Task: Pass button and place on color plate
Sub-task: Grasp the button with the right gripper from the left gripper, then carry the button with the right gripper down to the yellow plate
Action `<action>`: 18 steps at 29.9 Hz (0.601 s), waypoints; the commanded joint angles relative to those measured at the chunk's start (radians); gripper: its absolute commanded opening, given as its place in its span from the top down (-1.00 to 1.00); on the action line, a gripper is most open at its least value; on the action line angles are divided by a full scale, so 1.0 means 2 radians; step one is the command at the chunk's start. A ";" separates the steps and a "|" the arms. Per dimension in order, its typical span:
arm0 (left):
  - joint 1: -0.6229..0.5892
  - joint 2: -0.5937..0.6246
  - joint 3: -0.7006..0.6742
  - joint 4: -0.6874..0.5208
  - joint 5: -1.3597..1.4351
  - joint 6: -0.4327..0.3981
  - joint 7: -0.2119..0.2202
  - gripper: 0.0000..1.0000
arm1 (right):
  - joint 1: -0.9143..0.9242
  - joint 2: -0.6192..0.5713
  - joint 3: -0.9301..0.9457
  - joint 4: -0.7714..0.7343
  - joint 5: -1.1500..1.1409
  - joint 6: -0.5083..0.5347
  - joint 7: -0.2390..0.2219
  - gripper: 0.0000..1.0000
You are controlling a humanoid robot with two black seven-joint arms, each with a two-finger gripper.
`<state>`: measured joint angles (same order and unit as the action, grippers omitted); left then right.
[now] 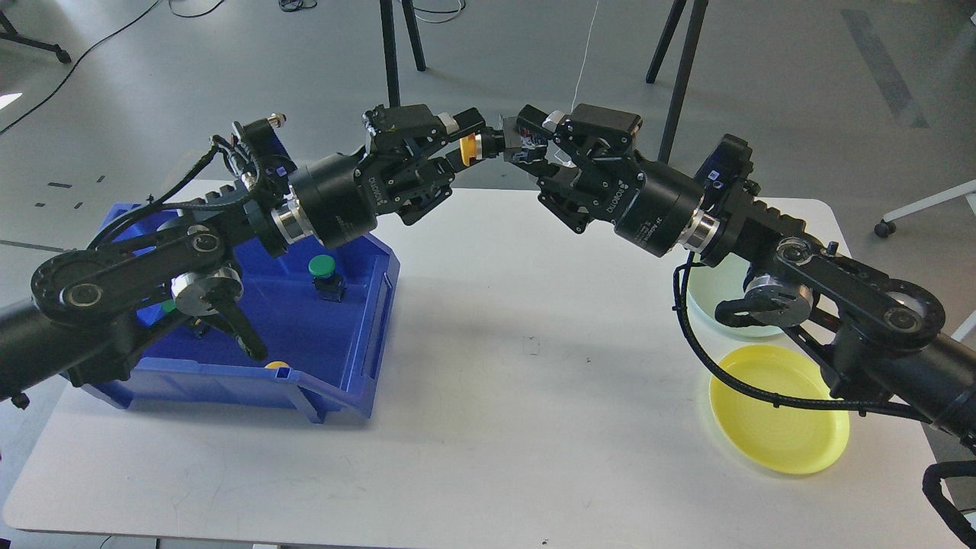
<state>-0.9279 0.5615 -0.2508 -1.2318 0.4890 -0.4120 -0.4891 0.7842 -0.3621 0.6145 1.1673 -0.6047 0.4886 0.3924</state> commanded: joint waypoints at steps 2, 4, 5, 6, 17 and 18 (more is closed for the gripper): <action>0.003 0.001 0.000 0.000 0.002 -0.014 0.000 0.55 | 0.002 0.000 0.000 0.001 0.001 0.000 -0.003 0.99; 0.003 0.001 0.000 0.000 0.003 -0.016 0.000 0.48 | 0.002 -0.001 0.000 0.001 0.001 0.000 -0.003 0.99; 0.003 0.001 0.000 0.000 0.003 -0.016 0.000 0.42 | 0.002 -0.001 0.001 0.001 0.001 0.000 -0.003 0.99; 0.003 0.001 0.000 0.000 0.002 -0.016 0.000 0.31 | 0.002 -0.001 0.001 0.001 0.001 0.000 -0.003 0.99; 0.003 0.001 0.000 -0.002 0.000 -0.016 0.000 -0.62 | 0.000 -0.006 0.001 0.004 0.002 0.000 -0.003 0.99; 0.003 0.001 0.000 -0.002 0.000 -0.016 0.000 -0.64 | -0.002 -0.008 0.002 0.005 0.003 0.000 -0.003 0.99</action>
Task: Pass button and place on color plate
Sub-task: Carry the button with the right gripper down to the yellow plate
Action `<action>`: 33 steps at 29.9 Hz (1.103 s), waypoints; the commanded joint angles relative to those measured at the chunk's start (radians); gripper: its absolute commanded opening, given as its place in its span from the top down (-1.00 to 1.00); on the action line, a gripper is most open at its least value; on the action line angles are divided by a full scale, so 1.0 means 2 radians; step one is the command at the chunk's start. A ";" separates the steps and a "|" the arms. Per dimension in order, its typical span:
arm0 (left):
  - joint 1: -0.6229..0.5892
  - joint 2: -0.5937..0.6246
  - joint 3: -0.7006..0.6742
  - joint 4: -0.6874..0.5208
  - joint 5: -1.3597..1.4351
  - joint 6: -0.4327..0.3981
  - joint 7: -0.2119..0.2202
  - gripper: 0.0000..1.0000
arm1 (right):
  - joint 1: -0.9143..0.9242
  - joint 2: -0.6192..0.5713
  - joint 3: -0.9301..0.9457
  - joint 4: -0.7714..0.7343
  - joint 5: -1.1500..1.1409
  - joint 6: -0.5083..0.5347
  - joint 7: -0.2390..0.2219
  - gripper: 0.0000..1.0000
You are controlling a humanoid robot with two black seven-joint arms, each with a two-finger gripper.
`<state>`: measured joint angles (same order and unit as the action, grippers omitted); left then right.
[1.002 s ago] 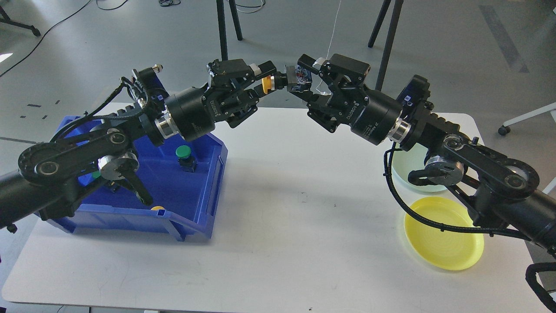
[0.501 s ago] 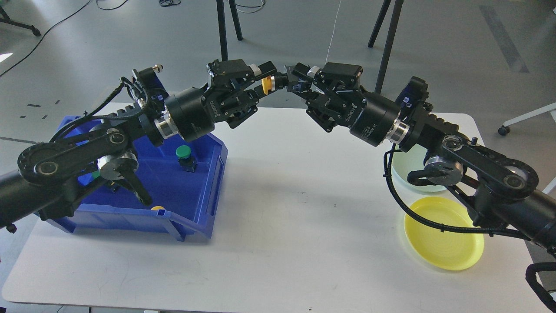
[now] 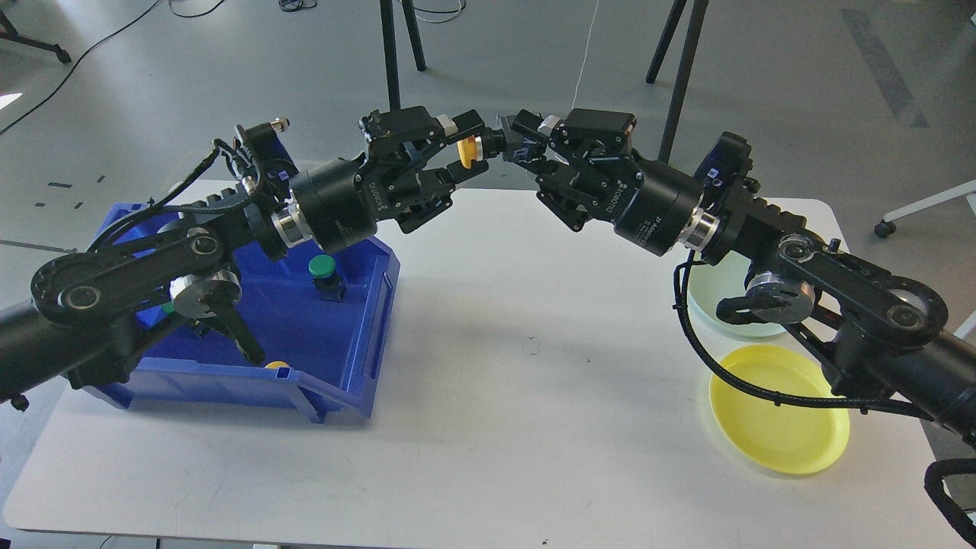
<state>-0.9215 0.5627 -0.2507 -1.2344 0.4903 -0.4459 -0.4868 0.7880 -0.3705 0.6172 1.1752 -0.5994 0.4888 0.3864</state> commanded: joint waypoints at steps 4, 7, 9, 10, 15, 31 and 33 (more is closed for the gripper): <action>0.000 0.000 -0.003 0.000 -0.001 0.001 -0.001 -0.69 | -0.010 -0.034 0.007 0.003 0.004 0.000 0.002 0.99; 0.000 -0.001 -0.005 0.000 -0.001 0.001 -0.001 -0.70 | -0.036 -0.072 0.014 0.017 0.004 0.000 0.002 0.99; 0.000 -0.001 -0.005 0.000 -0.001 0.001 -0.001 -0.71 | -0.072 -0.099 0.035 0.030 0.005 -0.019 0.003 0.99; 0.001 -0.001 -0.005 0.000 -0.001 0.001 -0.001 -0.71 | -0.098 -0.114 0.051 0.040 0.005 -0.028 0.003 0.99; 0.001 -0.001 -0.005 0.000 -0.001 0.001 -0.001 -0.73 | -0.262 -0.174 0.150 0.125 0.006 -0.104 0.003 0.99; 0.003 -0.002 -0.006 0.001 -0.001 0.001 -0.001 -0.75 | -0.629 -0.148 0.267 0.231 0.180 -0.280 0.004 0.99; 0.002 -0.002 -0.006 0.001 -0.001 0.001 -0.001 -0.76 | -0.634 -0.144 0.267 0.228 0.214 -0.280 0.004 0.99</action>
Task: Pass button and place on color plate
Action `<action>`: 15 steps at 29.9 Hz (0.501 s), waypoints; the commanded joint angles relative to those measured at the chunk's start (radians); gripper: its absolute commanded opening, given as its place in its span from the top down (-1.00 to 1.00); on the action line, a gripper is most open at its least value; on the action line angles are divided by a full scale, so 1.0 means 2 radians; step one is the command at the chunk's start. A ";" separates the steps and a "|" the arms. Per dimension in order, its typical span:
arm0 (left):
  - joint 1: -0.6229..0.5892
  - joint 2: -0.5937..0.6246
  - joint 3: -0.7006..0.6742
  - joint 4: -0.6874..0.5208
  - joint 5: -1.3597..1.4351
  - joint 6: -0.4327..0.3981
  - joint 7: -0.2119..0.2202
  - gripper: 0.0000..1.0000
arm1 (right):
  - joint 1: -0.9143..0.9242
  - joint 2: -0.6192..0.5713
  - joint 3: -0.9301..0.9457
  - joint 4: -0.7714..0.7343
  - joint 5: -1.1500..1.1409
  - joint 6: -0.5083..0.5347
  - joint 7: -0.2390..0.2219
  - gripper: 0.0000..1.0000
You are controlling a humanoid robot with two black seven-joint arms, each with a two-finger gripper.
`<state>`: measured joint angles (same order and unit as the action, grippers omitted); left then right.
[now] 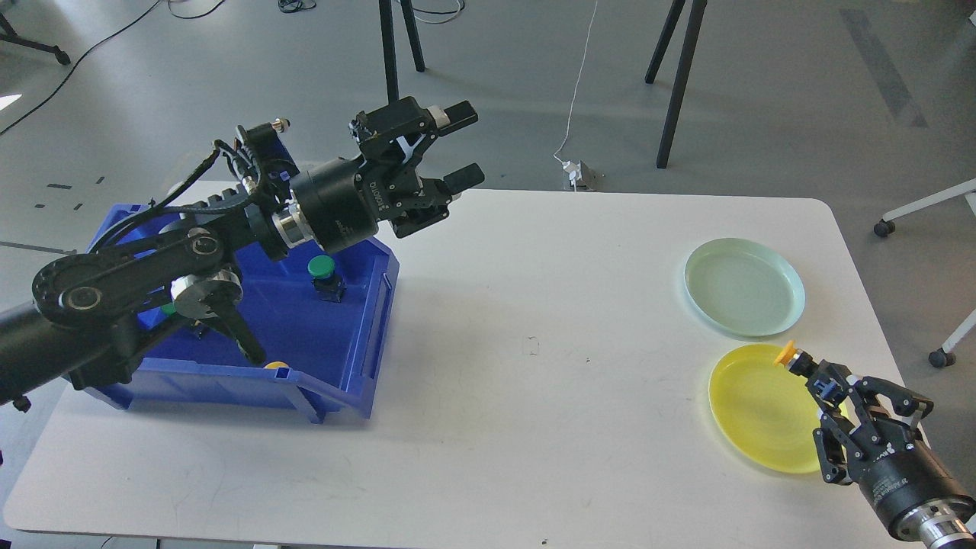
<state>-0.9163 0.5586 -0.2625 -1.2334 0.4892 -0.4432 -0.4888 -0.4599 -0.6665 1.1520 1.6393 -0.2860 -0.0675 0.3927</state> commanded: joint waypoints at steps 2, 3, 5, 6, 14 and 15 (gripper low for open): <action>0.000 0.000 0.000 0.000 0.000 0.000 0.000 -0.76 | -0.010 0.006 -0.002 -0.011 0.079 -0.004 -0.003 0.99; 0.000 0.000 0.000 0.000 0.000 0.000 0.000 -0.76 | -0.009 0.007 -0.005 -0.014 0.085 -0.005 -0.005 0.99; 0.000 0.000 0.000 0.000 0.000 0.000 0.000 -0.77 | -0.005 0.012 -0.008 -0.020 0.103 -0.008 -0.011 0.97; 0.000 0.000 0.000 0.000 0.000 0.000 0.000 -0.77 | -0.003 0.012 -0.009 -0.025 0.117 -0.008 -0.019 0.92; 0.000 0.000 0.000 0.000 0.000 0.000 0.000 -0.78 | 0.015 0.016 -0.011 -0.050 0.173 -0.006 -0.053 0.15; 0.000 0.000 0.000 0.000 0.000 0.000 0.000 -0.78 | 0.016 0.020 -0.011 -0.049 0.173 -0.005 -0.053 0.09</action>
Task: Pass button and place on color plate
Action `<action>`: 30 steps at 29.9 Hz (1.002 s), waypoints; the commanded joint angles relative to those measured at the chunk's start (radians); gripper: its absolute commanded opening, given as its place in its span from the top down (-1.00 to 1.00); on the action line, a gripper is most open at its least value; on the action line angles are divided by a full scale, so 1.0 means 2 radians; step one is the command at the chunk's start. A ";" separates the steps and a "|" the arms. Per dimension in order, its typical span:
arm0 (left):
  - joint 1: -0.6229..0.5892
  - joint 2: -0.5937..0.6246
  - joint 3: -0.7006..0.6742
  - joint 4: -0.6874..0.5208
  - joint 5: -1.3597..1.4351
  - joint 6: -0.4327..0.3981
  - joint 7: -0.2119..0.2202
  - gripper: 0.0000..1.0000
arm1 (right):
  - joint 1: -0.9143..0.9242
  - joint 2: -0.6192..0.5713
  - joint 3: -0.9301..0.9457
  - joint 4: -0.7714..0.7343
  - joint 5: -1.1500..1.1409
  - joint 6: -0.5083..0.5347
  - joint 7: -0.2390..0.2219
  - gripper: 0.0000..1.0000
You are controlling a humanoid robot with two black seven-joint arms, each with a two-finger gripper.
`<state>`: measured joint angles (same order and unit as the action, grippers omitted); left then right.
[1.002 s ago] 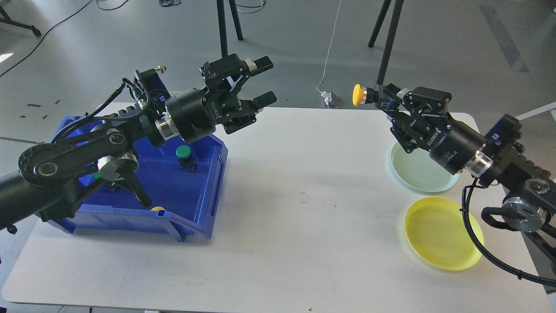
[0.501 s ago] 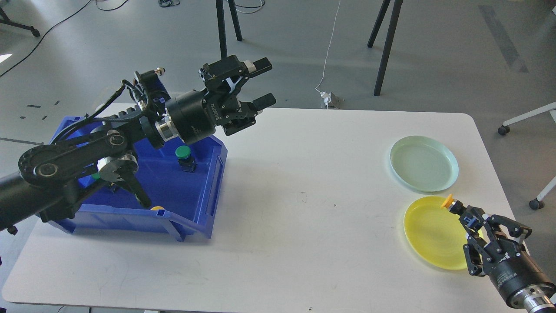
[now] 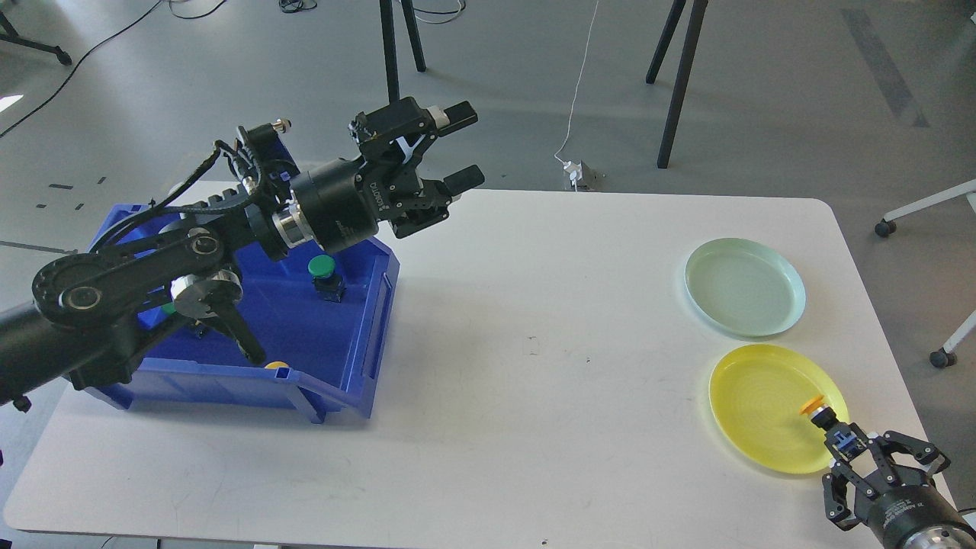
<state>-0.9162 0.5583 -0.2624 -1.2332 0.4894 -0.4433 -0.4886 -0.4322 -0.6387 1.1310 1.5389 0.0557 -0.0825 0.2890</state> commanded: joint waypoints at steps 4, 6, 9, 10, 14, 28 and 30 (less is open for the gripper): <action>0.000 0.000 0.000 0.000 0.000 0.000 0.000 -0.78 | 0.007 0.020 0.001 0.004 0.003 0.006 -0.001 -0.02; 0.000 0.000 0.000 0.000 0.000 0.000 0.000 -0.78 | 0.007 0.020 0.002 0.005 0.003 0.007 -0.001 -0.02; 0.000 0.000 0.000 0.000 0.000 0.000 0.000 -0.78 | 0.016 0.020 0.002 0.006 0.003 0.007 -0.001 -0.05; 0.000 0.000 0.001 0.000 0.000 0.000 0.000 -0.78 | 0.016 0.020 0.002 0.006 0.003 0.007 -0.001 -0.07; 0.000 0.002 0.001 -0.001 0.001 0.006 0.000 -0.78 | 0.017 0.020 0.011 0.014 0.003 0.032 -0.001 -0.50; -0.015 0.212 0.009 -0.068 0.280 -0.023 0.000 -0.83 | 0.151 -0.033 0.023 0.024 -0.007 0.166 -0.006 -0.96; -0.020 0.242 0.010 -0.068 0.337 -0.023 0.000 -0.84 | 0.185 -0.040 0.022 0.024 -0.007 0.166 -0.018 -0.96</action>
<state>-0.9407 0.9587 -0.2448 -1.3670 1.0072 -0.4875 -0.4887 -0.1550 -0.7002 1.1781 1.5888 0.0430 0.2414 0.2750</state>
